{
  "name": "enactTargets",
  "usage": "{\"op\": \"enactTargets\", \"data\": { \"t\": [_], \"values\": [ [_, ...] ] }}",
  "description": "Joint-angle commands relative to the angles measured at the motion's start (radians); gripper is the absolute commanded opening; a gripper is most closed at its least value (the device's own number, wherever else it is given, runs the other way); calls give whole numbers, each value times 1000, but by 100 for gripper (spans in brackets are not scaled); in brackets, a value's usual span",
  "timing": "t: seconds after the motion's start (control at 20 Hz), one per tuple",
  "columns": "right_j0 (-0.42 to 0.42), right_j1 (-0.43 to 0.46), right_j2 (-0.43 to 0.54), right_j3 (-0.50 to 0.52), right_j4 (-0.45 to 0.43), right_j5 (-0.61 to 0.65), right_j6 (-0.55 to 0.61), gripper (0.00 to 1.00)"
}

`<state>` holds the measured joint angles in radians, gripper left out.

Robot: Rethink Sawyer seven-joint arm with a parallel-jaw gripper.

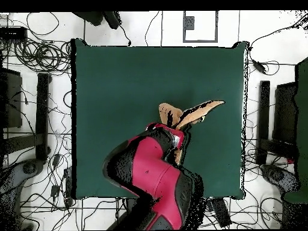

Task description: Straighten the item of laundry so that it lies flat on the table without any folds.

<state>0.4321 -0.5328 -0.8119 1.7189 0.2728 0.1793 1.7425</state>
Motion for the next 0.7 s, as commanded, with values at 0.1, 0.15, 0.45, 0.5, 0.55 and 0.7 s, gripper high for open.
{"op": "enactTargets", "data": {
  "t": [0.1,0.15,0.45,0.5,0.55,0.7],
  "values": [
    [62,32,2,-22,79,164,290,0],
    [64,34,0,-23,79,165,288,0],
    [85,54,-23,-33,87,211,293,0],
    [81,52,-19,-40,75,215,273,0],
    [75,49,-12,-44,68,222,259,0],
    [57,50,19,-32,73,185,260,0]
  ]
}}
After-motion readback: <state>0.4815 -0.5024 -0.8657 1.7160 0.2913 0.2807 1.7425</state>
